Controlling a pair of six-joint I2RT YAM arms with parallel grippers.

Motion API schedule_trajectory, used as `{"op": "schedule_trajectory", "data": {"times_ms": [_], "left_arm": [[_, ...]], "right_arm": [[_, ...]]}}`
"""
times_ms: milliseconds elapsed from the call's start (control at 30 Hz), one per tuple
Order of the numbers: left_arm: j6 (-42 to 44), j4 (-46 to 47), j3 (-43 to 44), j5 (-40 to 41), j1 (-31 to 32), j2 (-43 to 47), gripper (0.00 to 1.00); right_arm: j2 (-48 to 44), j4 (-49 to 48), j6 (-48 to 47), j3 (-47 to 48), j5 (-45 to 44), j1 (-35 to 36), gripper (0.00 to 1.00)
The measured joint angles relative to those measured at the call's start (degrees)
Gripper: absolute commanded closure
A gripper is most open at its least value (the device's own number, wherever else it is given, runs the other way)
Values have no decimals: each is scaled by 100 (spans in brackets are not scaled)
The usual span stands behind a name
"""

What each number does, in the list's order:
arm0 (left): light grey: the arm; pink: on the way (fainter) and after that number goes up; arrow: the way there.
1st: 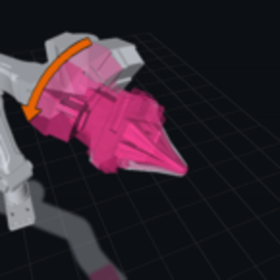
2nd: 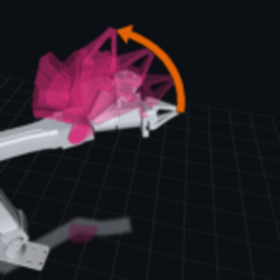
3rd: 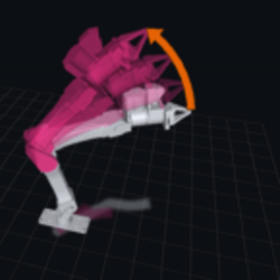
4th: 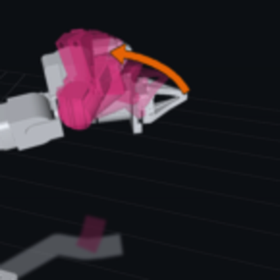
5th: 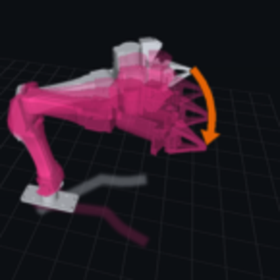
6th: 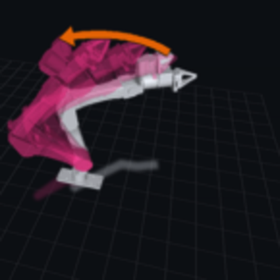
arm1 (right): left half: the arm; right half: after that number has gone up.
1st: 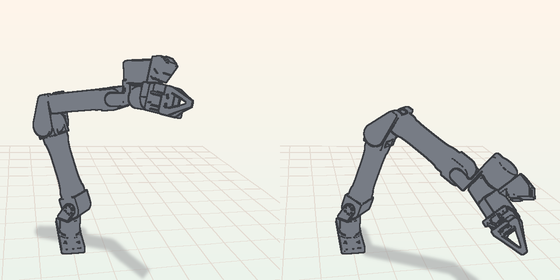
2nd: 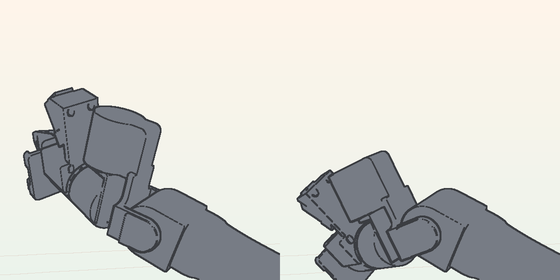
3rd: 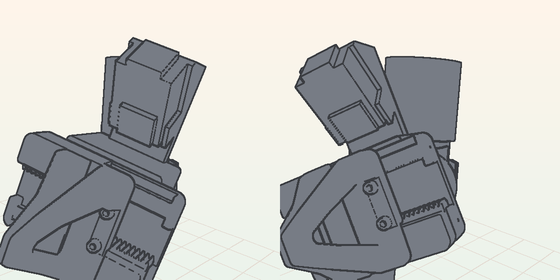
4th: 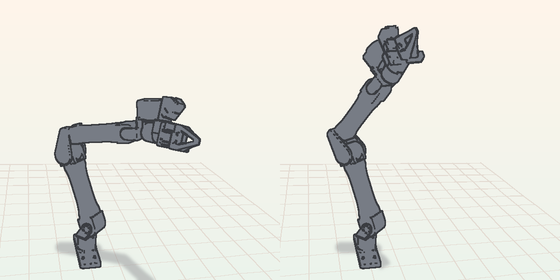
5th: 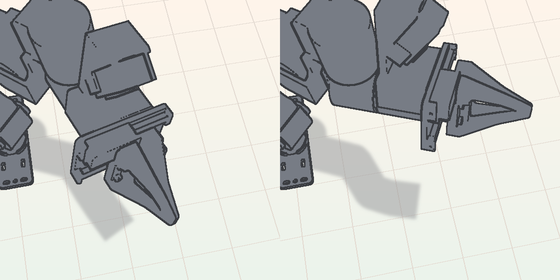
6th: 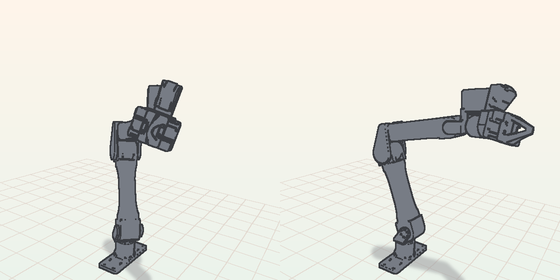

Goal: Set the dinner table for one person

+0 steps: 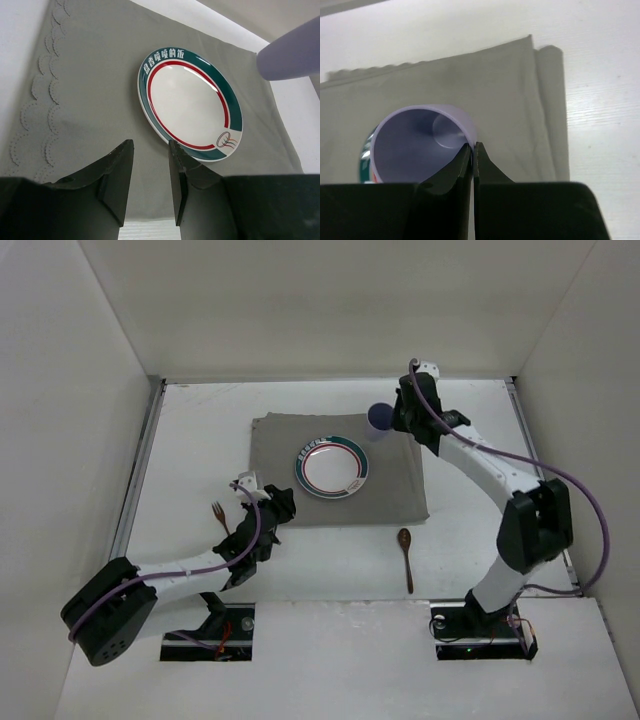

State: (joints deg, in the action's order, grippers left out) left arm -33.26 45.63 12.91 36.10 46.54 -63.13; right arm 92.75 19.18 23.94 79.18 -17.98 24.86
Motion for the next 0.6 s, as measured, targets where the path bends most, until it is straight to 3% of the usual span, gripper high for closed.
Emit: {"op": "schedule_trajectory", "data": {"times_ms": [200, 600], "left_arm": [[-4, -4, 0, -33, 20, 9, 68], [-11, -7, 48, -76, 22, -146, 68]], "right_arm": [[1110, 205, -15, 599, -9, -490, 94], [1919, 352, -39, 1338, 24, -614, 93]]}}
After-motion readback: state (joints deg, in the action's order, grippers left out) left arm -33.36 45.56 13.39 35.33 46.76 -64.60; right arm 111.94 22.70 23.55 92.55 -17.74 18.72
